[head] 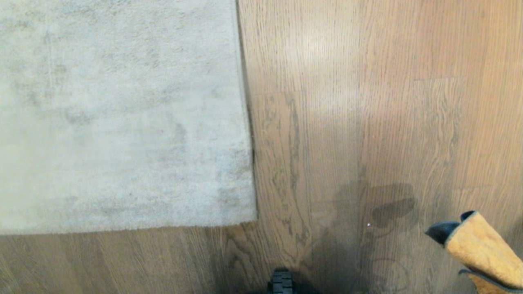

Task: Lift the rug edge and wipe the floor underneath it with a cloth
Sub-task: Put down the rag

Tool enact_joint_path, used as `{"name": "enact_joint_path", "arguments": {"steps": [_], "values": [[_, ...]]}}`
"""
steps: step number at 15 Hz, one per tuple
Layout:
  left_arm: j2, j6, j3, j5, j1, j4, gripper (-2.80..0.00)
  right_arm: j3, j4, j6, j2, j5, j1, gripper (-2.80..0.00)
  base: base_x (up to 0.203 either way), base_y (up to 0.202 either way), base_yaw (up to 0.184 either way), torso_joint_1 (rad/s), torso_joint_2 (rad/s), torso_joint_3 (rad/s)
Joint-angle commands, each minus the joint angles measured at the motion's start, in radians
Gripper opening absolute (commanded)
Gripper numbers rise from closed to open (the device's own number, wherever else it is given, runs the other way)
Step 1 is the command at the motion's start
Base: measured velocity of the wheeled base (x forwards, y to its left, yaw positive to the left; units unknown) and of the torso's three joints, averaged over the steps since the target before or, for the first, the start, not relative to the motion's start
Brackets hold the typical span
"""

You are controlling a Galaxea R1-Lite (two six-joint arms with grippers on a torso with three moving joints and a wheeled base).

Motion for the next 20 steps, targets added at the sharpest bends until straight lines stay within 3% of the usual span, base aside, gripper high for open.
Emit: {"name": "enact_joint_path", "arguments": {"steps": [1,15,18,20], "values": [[-0.037,-0.002,0.0,0.001,0.026,0.002,-2.8,0.0,0.001,0.0,0.001,0.0,0.0,-2.8,0.0,0.0,0.0,0.0,0.0,0.0],[-0.041,-0.001,0.0,0.001,0.025,0.002,-2.8,0.0,0.001,0.0,0.001,0.0,0.0,-2.8,0.0,0.0,0.0,0.0,0.0,0.0],[-0.093,-0.048,0.0,0.008,-0.022,0.002,-2.8,0.0,0.001,0.0,0.001,0.0,0.0,-2.8,0.0,0.0,0.0,0.0,0.0,0.0],[-0.151,-0.066,0.0,0.016,-0.011,0.001,-2.8,0.0,0.001,0.0,0.001,0.0,0.0,-2.8,0.0,0.0,0.0,0.0,0.0,0.0]]}}
